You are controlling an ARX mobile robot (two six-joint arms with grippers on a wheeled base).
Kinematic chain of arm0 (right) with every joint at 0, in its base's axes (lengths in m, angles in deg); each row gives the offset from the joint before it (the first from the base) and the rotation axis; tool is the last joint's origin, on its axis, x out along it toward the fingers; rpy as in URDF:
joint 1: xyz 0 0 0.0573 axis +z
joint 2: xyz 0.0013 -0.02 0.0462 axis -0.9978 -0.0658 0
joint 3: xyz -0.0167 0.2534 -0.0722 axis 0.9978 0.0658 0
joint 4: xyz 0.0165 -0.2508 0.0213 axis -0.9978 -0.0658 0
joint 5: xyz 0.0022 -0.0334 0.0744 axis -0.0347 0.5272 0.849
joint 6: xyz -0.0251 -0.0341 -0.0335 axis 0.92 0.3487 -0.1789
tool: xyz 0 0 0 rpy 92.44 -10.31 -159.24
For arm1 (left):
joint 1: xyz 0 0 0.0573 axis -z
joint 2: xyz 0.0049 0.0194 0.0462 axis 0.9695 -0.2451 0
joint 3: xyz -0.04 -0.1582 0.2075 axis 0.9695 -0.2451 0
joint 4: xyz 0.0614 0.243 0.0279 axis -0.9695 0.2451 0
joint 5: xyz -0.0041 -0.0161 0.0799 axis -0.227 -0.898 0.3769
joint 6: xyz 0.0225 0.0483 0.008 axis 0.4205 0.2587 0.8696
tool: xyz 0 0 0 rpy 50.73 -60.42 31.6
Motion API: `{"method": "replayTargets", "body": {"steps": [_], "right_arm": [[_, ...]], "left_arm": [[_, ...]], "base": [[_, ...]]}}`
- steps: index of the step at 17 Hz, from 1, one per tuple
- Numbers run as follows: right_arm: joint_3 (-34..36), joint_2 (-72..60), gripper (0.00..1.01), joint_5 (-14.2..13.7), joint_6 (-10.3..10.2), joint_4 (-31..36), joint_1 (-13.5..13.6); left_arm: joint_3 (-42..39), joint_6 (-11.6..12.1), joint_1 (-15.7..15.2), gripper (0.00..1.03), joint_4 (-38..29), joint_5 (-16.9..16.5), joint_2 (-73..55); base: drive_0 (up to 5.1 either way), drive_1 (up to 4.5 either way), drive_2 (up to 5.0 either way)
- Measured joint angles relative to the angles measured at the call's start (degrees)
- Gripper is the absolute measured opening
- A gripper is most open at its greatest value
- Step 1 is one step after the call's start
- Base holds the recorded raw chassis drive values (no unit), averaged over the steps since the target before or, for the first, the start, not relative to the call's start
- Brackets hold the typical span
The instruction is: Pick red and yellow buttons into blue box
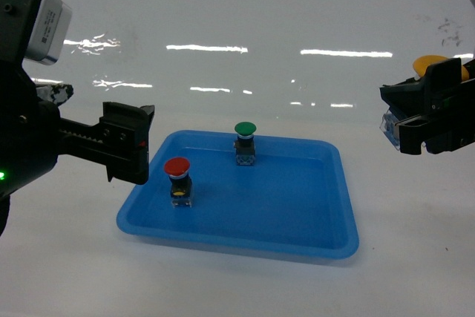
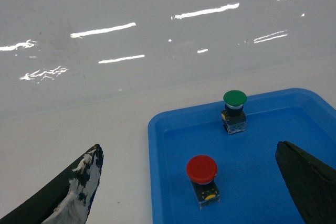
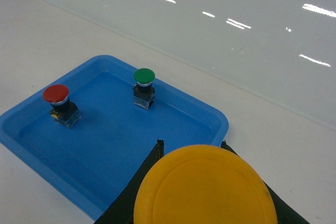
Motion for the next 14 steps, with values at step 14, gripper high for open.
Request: {"method": "replayTargets", "body": {"steps": [14], "right_arm": [[0.00,0.00,0.27,0.00,0.00,-0.02,0.00]], "left_arm": [[23.43,3.04,2.75,0.98,7.19,-0.37,-28.87]], "base": [[0.0,0.00,0.0]]}}
